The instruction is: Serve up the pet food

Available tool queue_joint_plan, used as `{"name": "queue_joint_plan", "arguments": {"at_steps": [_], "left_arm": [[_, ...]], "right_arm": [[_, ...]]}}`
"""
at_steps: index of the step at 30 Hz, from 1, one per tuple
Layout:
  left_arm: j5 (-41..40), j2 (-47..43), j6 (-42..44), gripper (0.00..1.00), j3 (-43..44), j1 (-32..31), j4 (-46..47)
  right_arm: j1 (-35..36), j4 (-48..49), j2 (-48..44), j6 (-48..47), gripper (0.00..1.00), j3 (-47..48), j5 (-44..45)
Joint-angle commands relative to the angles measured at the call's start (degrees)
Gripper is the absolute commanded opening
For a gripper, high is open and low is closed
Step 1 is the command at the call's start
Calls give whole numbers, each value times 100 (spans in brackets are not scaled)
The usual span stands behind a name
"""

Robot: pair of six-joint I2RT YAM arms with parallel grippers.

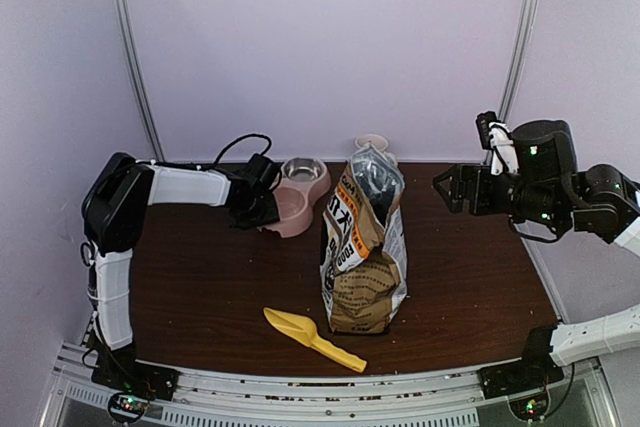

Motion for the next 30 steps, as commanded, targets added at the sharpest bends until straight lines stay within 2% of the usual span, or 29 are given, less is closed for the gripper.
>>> {"name": "queue_joint_plan", "arguments": {"at_steps": [1, 7, 17, 22, 26, 30], "left_arm": [[-279, -465, -19, 53, -534, 181, -84], [-456, -1150, -79, 50, -1425, 239, 14], [-547, -2143, -258, 36, -2846, 709, 287], [-628, -2591, -287, 35, -3286, 896, 370], [-567, -2965, -11, 46, -3484, 904, 505], [-593, -3712, 213, 66, -3670, 904, 477]], "right_arm": [[-21, -14, 39, 101, 92, 88, 7], [-23, 63, 85, 129, 92, 39, -52], [-19, 142, 141, 163, 92, -17, -152], [-14, 196, 100, 94, 92, -37, -334], [96, 292, 75, -195, 92, 73, -526], [547, 294, 231, -537, 94, 411, -425]]}}
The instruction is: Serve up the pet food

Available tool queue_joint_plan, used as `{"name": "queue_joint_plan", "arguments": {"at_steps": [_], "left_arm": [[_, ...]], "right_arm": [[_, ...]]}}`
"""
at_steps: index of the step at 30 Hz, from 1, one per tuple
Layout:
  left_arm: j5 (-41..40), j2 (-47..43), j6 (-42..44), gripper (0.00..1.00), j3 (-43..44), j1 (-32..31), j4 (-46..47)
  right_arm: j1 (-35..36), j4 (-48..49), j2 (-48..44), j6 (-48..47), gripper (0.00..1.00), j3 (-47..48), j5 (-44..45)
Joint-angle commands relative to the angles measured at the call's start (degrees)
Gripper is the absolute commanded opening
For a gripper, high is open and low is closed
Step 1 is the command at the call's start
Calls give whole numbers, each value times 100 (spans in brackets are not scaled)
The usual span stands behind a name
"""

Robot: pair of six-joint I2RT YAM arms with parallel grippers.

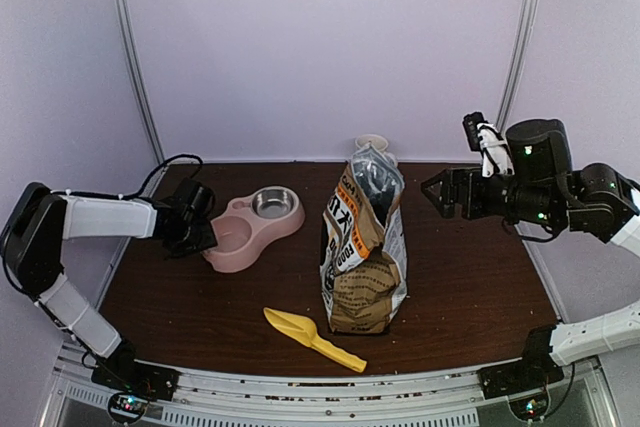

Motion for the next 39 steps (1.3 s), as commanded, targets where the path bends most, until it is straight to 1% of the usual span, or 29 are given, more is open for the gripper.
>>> {"name": "queue_joint_plan", "arguments": {"at_steps": [1, 2, 3, 5, 6, 8, 10, 13, 16, 18, 20, 24, 26, 29, 31, 33, 36, 39], "left_arm": [[-117, -922, 341, 71, -165, 28, 214], [-127, -1172, 435, 78, -187, 33, 165], [-162, -1413, 548, 81, -199, 32, 105], [-289, -1889, 788, 91, -225, 39, -76], [-275, -2101, 945, 94, -225, 65, -131], [-32, -2567, 1200, 97, -167, 191, -304], [501, -2908, 1396, 98, -86, 463, -459], [1155, -3318, 1832, 98, 195, 837, -834], [1630, -3496, 2499, 98, 672, 1168, -1366], [1766, -3549, 2932, 98, 931, 1291, -1690], [1707, -3601, 3299, 98, 1056, 1353, -1850], [1228, -3738, 3763, 98, 904, 1356, -1856], [1073, -3815, 3840, 98, 723, 1353, -1759], [1115, -3920, 3860, 98, 469, 1365, -1566], [1116, -3941, 3867, 98, 496, 1366, -1608], [1075, -3982, 3914, 98, 491, 1365, -1582], [1026, -4007, 3907, 98, 490, 1370, -1606], [1162, -3986, 3870, 98, 465, 1378, -1609]], "right_arm": [[577, 150, 147, -459, 94, 471, 51], [750, 134, 236, -493, 94, 586, 152], [954, 105, 324, -510, 94, 712, 310], [1408, 94, 525, -604, 93, 1001, 567], [1653, 89, 640, -646, 93, 1124, 683], [2069, 77, 918, -717, 93, 1385, 824], [2362, 51, 1265, -700, 92, 1577, 846], [2615, 93, 1961, -585, 91, 1737, 651], [2816, 43, 2658, -526, 93, 1961, 541], [2891, -20, 3143, -493, 93, 2185, 489], [2920, -49, 3627, -500, 93, 2407, 394], [2923, -87, 4574, -634, 93, 2903, 205], [2915, -198, 5077, -744, 91, 3229, 202], [2817, -667, 5941, -759, 88, 4016, 269], [2703, -1091, 6513, -716, 86, 4546, 197], [2624, -1294, 6974, -733, 83, 4882, 172], [2535, -1474, 7440, -804, 80, 5330, 192], [2463, -1533, 7670, -861, 75, 5418, 206]]}}
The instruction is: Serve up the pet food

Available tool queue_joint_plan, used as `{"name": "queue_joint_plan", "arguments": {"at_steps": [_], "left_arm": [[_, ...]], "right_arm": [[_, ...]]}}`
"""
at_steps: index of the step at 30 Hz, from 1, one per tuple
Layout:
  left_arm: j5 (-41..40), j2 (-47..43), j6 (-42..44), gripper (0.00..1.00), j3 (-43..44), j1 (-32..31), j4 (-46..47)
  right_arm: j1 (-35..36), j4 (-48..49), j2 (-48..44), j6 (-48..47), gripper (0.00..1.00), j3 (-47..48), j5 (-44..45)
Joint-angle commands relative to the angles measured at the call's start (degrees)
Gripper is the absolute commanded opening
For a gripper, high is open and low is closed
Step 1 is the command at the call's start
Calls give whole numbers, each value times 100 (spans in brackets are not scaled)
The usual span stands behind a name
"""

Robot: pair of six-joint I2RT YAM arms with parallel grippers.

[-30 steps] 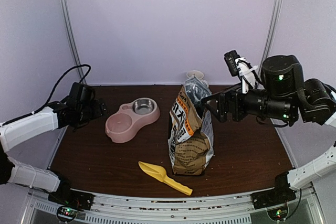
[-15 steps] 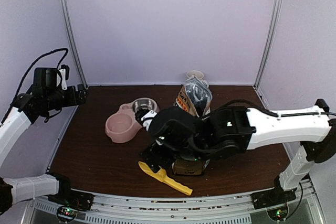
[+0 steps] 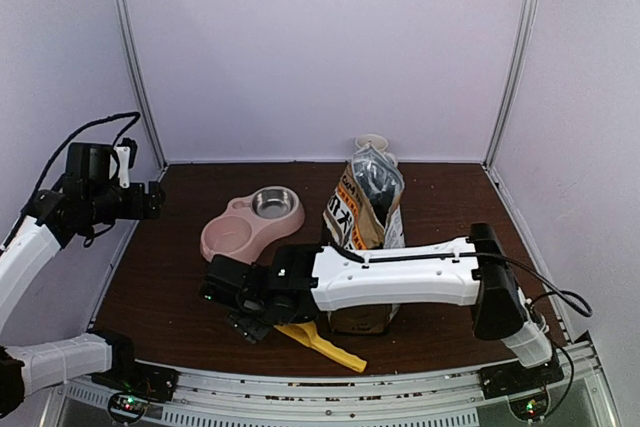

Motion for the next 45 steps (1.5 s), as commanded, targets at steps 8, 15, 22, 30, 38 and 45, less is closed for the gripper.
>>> {"name": "queue_joint_plan", "arguments": {"at_steps": [8, 15, 22, 30, 38, 45], "left_arm": [[175, 53, 19, 98, -23, 61, 136], [159, 75, 2, 98, -32, 57, 146], [147, 143, -8, 97, -39, 56, 137], [165, 206, -15, 98, -24, 62, 137], [90, 191, -35, 97, -24, 59, 125], [-85, 5, -59, 98, -82, 57, 177]], "right_arm": [[-196, -517, 591, -283, 65, 303, 310], [-196, -666, 739, -335, 54, 406, 495], [-195, -738, 634, -384, 45, 416, 750], [-196, -843, 640, -403, 29, 414, 896], [-192, -928, 564, -271, 13, 440, 1050], [-245, -894, 356, 7, 0, 469, 1049]]}}
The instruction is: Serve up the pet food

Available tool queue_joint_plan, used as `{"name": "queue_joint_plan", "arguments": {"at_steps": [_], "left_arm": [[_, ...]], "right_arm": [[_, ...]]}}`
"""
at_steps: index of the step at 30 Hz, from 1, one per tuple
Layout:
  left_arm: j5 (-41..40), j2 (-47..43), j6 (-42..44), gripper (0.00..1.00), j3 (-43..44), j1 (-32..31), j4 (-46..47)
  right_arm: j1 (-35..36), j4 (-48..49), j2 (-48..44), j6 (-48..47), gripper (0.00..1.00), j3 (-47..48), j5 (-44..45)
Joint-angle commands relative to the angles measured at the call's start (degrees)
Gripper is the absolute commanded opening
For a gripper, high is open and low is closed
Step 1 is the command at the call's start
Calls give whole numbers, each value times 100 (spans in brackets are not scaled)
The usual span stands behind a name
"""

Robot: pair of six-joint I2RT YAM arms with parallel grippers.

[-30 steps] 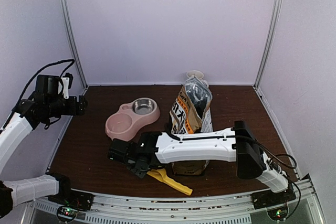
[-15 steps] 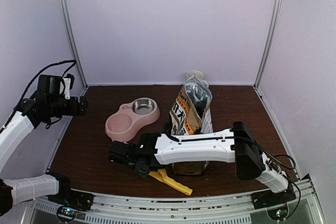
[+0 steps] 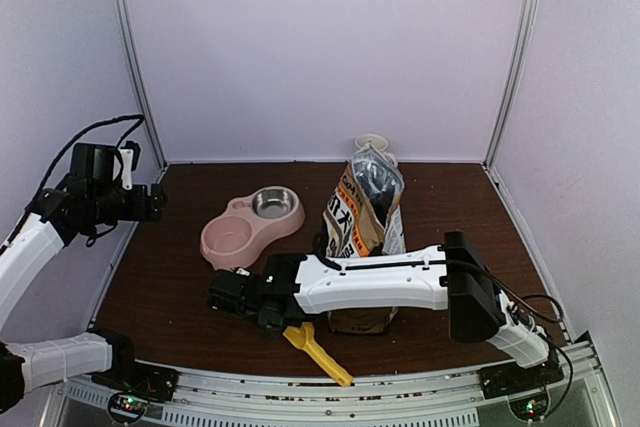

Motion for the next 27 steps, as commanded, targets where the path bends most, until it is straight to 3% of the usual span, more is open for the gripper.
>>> {"name": "queue_joint_plan", "arguments": {"at_steps": [1, 6, 11, 21, 27], "left_arm": [[-129, -176, -50, 98, -63, 41, 202], [-4, -277, -80, 97, -99, 41, 300], [727, -282, -545, 93, -35, -140, 556], [136, -434, -1333, 92, 958, -2406, 723], [518, -555, -1512, 91, 892, -3875, 1569]], "right_arm": [[-77, -33, -405, 254, 0, 176, 151], [-229, 76, -753, 415, 0, 170, -16], [-407, 196, -1394, 428, 0, 139, -120], [-1088, 1300, -3248, 382, 0, -630, -826], [-1449, 3037, -4594, 834, 0, -1976, -1576]]}}
